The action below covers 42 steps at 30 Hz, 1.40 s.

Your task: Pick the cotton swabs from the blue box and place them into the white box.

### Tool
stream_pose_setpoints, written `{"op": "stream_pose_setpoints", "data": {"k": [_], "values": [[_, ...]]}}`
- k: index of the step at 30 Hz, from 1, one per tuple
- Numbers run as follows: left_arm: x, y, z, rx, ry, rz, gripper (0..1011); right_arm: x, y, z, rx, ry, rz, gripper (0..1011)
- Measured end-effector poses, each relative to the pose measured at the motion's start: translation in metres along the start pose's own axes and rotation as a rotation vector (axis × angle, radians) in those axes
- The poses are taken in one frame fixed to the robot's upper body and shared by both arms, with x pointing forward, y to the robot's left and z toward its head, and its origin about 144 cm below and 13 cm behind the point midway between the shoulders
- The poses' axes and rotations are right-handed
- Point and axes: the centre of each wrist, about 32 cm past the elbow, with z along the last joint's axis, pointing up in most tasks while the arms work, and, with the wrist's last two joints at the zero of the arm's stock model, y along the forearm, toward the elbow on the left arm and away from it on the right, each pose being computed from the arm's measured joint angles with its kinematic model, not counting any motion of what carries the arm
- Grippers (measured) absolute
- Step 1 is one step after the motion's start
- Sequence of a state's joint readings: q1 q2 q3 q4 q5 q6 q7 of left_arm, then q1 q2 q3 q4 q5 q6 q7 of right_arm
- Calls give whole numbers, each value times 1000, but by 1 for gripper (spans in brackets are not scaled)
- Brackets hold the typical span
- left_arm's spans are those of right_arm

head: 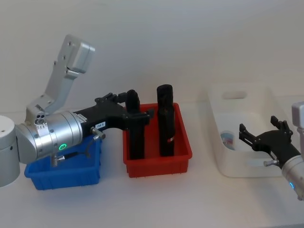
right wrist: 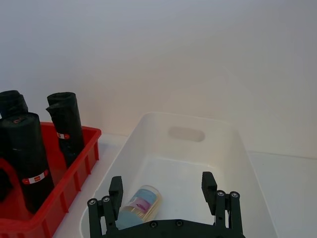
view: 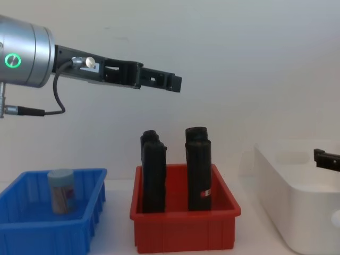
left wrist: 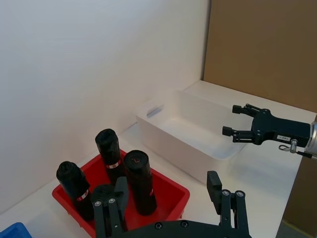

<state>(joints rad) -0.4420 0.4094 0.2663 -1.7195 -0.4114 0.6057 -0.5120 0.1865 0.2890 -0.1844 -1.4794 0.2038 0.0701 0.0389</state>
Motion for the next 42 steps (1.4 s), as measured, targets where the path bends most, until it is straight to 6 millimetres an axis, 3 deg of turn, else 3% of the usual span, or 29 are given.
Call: {"op": "stream_pose_setpoints", "data": {"k": [25,42], "values": [[-28,-21,-61,-88,-117,206,1004,-34,-55,16,97,63,145,1001],[-57,-30,-107,-186,-184,332,1004,-36,-59,17,102,69,154,1001]]}}
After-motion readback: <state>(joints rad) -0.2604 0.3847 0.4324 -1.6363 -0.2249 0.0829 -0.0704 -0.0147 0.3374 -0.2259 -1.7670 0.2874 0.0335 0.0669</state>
